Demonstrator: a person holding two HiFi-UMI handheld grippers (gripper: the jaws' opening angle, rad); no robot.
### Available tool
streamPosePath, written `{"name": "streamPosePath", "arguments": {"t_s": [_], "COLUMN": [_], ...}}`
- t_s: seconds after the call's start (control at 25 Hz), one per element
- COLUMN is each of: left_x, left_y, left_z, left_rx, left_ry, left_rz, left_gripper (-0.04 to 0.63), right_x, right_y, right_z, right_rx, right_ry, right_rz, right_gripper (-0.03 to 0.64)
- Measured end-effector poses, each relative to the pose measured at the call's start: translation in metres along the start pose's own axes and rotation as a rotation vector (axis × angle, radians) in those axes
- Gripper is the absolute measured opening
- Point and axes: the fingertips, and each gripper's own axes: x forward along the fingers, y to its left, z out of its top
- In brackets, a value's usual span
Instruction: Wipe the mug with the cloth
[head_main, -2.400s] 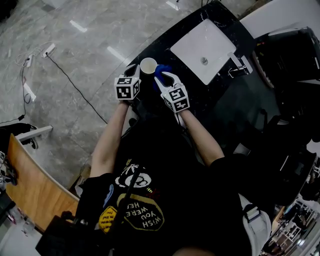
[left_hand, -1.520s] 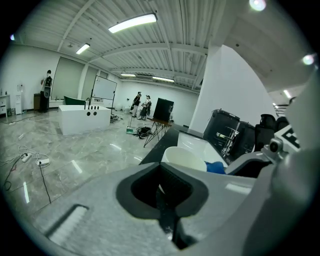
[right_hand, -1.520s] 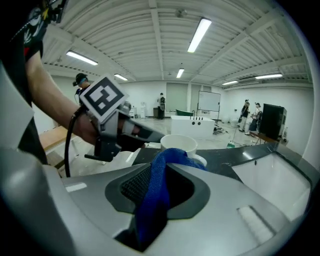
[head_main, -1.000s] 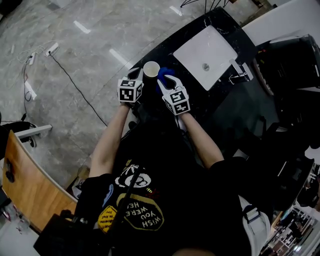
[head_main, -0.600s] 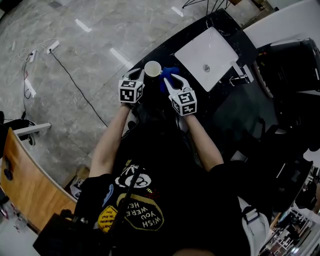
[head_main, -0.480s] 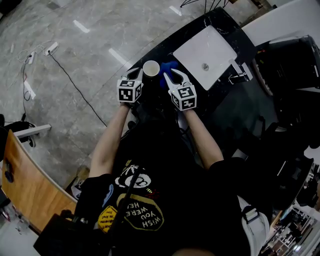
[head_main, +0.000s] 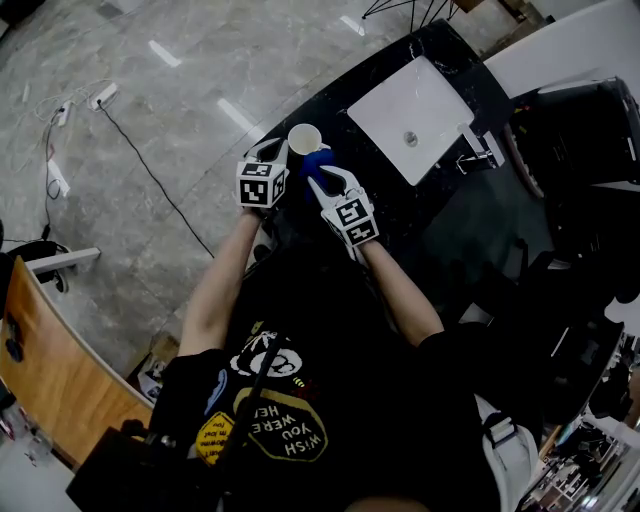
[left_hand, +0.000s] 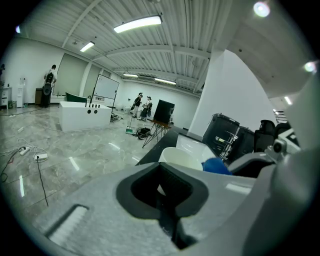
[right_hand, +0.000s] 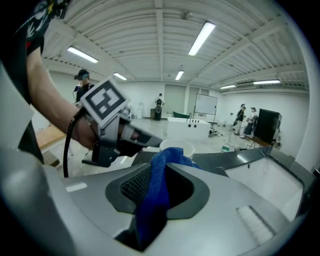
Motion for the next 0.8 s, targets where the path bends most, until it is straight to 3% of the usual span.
{"name": "streamPosePath", "arguments": {"t_s": [0.12, 0.24, 0.32, 0.6, 0.68, 0.8], "left_x": [0.0, 0.001, 0.001, 0.0, 0.001, 0.001], "left_y": [0.001, 0.002, 0.003, 0.004, 0.004, 0.004], "left_z": [-0.003, -0.003, -0.004, -0.006, -0.006, -0.005], "left_rx": [-0.026, -0.036, -0.042, -0.046, -0.043, -0.038], "left_ry": [0.005, 0.006, 0.006, 0.01, 0.013, 0.013], "left_rz": [-0.002, 0.005, 0.007, 0.012, 0.012, 0.008], "left_gripper": [0.002, 0.002, 0.002, 0.002, 0.002, 0.002], "right_x": [-0.015, -0.017, -0.008, 0.012, 0.007, -0.012], "right_y": [-0.046, -0.079, -0.075, 0.006, 0.003, -0.04], "right_z": [0.022, 0.026, 0.02, -0.002, -0.001, 0.018], "right_rx": [0.087, 0.138, 0.14, 0.031, 0.026, 0.111], "right_ry": [-0.082, -0.082, -0.053, 0.01, 0.004, -0.085], "right_rz": [-0.124, -0.209, -0.185, 0.024, 0.012, -0.113], "right_gripper": [0.081, 0.081, 0.081, 0.08, 0.08, 0.078]}}
